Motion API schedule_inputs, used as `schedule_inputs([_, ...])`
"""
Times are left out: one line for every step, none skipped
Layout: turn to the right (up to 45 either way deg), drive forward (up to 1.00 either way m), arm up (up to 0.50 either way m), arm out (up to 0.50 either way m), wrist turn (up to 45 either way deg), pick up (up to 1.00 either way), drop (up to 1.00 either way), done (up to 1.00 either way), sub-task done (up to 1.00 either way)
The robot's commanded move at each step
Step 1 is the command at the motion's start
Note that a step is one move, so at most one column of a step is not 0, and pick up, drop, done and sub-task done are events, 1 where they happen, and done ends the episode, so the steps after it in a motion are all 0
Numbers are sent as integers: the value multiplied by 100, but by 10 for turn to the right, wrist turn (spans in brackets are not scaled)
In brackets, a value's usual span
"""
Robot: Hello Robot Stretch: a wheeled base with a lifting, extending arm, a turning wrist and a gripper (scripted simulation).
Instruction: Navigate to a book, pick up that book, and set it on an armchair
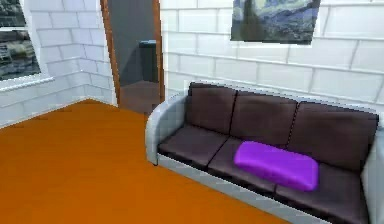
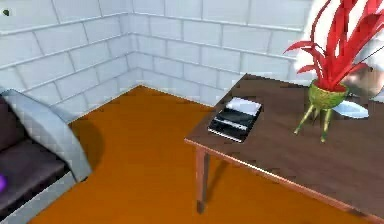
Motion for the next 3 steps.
schedule_inputs([-360,0,0,0,0,0,0,0,0])
schedule_inputs([0,100,0,0,0,0,0,0,0])
schedule_inputs([0,60,0,0,0,0,0,0,0])
